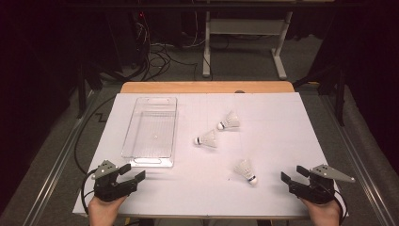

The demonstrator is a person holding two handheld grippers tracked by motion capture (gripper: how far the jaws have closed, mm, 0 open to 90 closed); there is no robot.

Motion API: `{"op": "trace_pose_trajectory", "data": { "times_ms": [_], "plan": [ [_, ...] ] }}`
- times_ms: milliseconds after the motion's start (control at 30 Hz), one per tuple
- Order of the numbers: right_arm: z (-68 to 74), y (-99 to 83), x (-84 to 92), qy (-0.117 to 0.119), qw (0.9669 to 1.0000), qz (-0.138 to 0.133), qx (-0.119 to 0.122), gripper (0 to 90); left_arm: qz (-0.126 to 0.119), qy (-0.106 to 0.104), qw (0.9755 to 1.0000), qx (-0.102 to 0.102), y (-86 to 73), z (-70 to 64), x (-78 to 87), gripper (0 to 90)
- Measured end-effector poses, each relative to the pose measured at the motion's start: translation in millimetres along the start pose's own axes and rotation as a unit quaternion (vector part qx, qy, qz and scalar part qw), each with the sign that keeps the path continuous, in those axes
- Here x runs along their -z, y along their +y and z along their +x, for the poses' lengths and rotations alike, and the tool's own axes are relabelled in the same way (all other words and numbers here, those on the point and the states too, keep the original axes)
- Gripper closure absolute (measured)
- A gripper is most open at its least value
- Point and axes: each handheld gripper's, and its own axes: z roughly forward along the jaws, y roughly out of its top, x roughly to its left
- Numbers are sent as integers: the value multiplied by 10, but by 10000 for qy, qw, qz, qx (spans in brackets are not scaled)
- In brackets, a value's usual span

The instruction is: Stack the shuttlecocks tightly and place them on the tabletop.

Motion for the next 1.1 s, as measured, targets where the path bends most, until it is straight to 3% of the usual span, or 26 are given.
{"op": "trace_pose_trajectory", "data": {
  "times_ms": [333,700,1100],
  "plan": [
    [7,1,6,11,10000,3,-28,305,-64,62,10000,-22,-37,-11,-11,323],
    [-1,7,6,36,9999,-11,-97,306,-88,0,9999,138,-58,33,-13,321],
    [15,31,-12,124,9999,46,-78,307,-124,-13,9998,181,-61,44,4,320]
  ]
}}
